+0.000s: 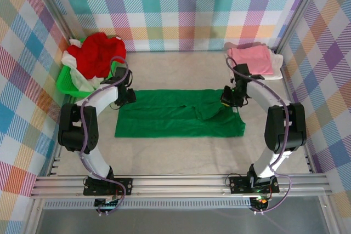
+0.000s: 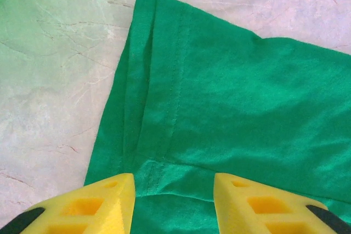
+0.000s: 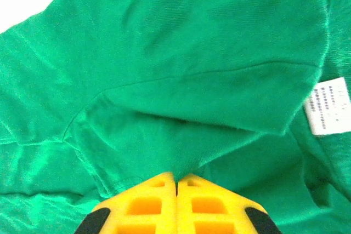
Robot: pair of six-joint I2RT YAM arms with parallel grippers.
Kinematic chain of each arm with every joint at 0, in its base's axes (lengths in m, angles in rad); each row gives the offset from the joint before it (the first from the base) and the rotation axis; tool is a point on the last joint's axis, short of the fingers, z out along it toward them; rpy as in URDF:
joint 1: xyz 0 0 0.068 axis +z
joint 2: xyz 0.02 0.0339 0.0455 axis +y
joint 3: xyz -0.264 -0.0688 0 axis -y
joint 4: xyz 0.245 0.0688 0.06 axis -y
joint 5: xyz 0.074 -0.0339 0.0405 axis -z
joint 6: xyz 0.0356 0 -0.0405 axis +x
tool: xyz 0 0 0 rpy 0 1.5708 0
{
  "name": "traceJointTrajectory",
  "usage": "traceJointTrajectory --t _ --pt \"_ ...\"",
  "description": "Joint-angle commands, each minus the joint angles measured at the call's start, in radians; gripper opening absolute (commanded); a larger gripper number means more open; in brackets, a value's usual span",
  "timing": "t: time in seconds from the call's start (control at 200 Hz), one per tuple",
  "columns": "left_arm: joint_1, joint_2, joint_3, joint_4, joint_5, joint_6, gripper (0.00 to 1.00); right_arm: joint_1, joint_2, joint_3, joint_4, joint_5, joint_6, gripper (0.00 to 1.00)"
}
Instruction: Fold and stack the t-shirts
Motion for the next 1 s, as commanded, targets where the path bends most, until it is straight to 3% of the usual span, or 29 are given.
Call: traceJointTrajectory --t 0.0,0.155,0.295,0.33,0.36,0.39,0.42,0.47,0.495,0.51,0.535,0.63,0.82,0.995 --pt "0.008 0.003 -0.011 -0.021 -0.001 0.002 0.43 0.044 0.011 0.08 -0.262 0.205 -0.062 0.03" --pt "0.009 0.015 -0.016 -0.008 0.003 0.005 0.43 0.105 0.039 0.153 -0.408 0.316 -0.058 0.12" --pt "0.009 0.024 -0.019 0.004 0.008 0.009 0.43 0.158 0.058 0.196 -0.466 0.341 -0.054 0.02" --pt "0.009 0.028 -0.015 0.002 0.007 0.008 0.43 0.166 0.059 0.204 -0.477 0.344 -0.052 0.08" --pt "0.009 0.029 -0.015 0.002 0.007 0.008 0.43 0.175 0.058 0.205 -0.481 0.342 -0.053 0.22" --pt "0.009 0.03 -0.016 0.003 0.009 0.008 0.43 0.178 0.057 0.205 -0.477 0.326 -0.057 0.21" --pt "0.009 0.028 -0.019 0.006 0.009 0.008 0.43 0.178 0.05 0.196 -0.459 0.282 -0.068 0.01" --pt "0.009 0.027 -0.021 0.009 0.009 0.009 0.43 0.18 0.042 0.184 -0.445 0.231 -0.075 0.0" --pt "0.009 0.028 -0.019 0.008 0.009 0.008 0.43 0.179 0.039 0.187 -0.449 0.222 -0.075 0.11" --pt "0.009 0.027 -0.02 0.007 0.009 0.008 0.43 0.18 0.035 0.189 -0.453 0.222 -0.074 0.23" --pt "0.009 0.027 -0.019 0.005 0.009 0.009 0.43 0.18 0.029 0.187 -0.452 0.222 -0.072 0.28" --pt "0.009 0.014 -0.025 0.014 0.014 0.006 0.43 0.148 -0.038 0.143 -0.37 0.192 -0.065 0.29" --pt "0.009 0.007 -0.017 0.013 0.036 0.001 0.43 -0.042 -0.099 -0.01 -0.119 -0.022 -0.024 0.32" --pt "0.01 -0.016 -0.027 0.001 0.046 -0.001 0.44 -0.054 -0.039 -0.066 0.014 -0.202 0.001 0.3"
